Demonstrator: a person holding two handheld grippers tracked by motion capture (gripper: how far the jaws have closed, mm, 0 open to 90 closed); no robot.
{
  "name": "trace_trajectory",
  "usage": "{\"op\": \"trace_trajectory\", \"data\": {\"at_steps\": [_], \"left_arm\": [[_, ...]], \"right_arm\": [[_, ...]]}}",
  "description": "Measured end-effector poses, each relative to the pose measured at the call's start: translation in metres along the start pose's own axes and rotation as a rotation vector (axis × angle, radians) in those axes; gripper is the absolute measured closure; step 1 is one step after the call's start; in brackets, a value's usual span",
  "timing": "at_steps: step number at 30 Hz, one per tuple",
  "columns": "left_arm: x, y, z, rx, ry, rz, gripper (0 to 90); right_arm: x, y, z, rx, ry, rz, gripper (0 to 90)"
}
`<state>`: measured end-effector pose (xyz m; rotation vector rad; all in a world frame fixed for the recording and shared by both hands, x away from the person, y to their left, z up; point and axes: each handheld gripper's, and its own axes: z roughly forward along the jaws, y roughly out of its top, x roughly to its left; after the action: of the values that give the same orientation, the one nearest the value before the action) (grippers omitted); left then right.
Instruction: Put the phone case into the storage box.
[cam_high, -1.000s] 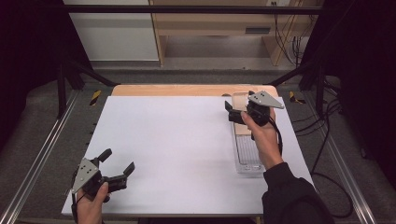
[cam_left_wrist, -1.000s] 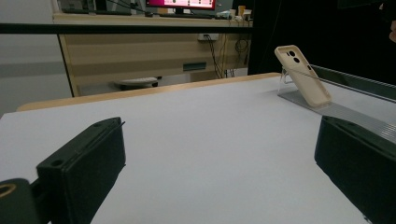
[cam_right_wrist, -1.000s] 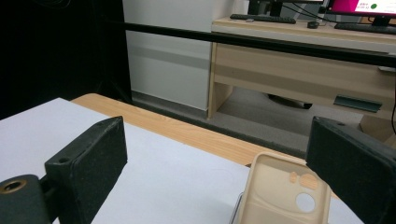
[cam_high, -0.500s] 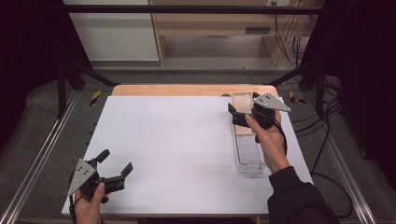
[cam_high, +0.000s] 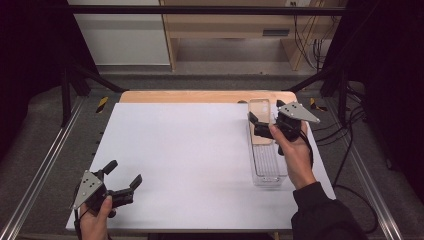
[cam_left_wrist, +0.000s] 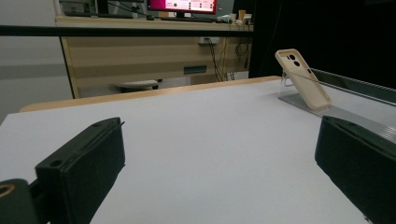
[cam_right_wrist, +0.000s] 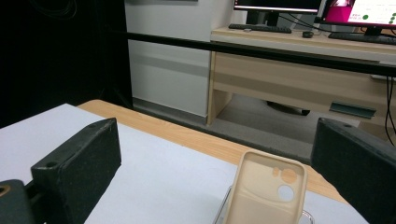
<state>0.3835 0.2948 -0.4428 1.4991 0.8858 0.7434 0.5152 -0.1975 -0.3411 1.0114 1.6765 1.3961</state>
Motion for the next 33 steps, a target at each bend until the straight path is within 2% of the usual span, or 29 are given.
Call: {"op": "trace_trajectory", "data": {"at_steps": [15,33], "left_arm": [[0.0,0.0,0.0,-0.007,-0.002,-0.002,1.2],[-0.001,0.0,-0.001,-0.01,-0.017,0.011,1.2]], "right_arm": [[-0.01,-0.002,-0.012,0.001,-0.013,-0.003,2.2],[-0.023,-0.009,-0.026,-0.026,-0.027,0.004,2.4]]}}
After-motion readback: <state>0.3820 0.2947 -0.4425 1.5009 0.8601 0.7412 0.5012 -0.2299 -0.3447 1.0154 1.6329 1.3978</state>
